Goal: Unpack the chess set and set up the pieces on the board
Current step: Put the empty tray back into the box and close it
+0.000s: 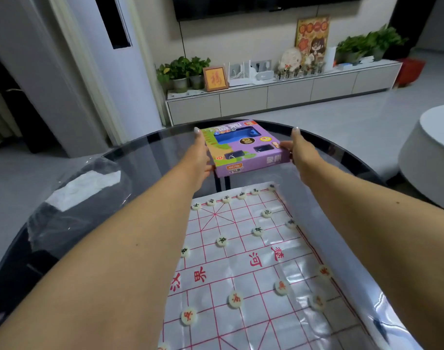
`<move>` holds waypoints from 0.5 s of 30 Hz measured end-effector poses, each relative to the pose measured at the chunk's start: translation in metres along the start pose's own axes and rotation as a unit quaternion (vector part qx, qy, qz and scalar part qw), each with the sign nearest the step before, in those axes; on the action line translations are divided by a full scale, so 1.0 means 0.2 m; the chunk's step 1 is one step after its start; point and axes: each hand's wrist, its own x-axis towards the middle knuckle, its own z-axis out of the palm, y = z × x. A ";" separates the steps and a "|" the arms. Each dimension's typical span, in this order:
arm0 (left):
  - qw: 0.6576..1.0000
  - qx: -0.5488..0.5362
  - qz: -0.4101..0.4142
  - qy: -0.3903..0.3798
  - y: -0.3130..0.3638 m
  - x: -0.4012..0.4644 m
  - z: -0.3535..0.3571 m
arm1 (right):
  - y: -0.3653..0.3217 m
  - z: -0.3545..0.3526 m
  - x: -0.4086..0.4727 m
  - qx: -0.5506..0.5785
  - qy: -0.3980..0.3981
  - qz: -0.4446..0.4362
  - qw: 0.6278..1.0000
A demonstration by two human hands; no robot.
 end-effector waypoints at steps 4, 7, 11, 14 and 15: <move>0.997 0.006 -0.021 -0.081 0.01 0.01 0.23 | 0.05 -0.21 0.03 0.002 0.040 0.003 0.999; 0.993 0.048 -0.024 -0.109 0.01 0.01 0.38 | 0.09 -0.33 0.04 0.000 0.055 0.014 0.998; 0.980 0.138 -0.008 -0.144 -0.04 0.01 0.53 | 0.15 -0.48 0.03 -0.027 0.077 0.010 0.997; 0.954 0.264 0.014 -0.142 -0.06 -0.01 0.61 | 0.20 -0.59 0.02 -0.062 0.104 0.005 0.993; 0.941 0.309 0.017 -0.139 -0.06 -0.03 0.64 | 0.22 -0.62 0.01 -0.077 0.109 0.003 0.991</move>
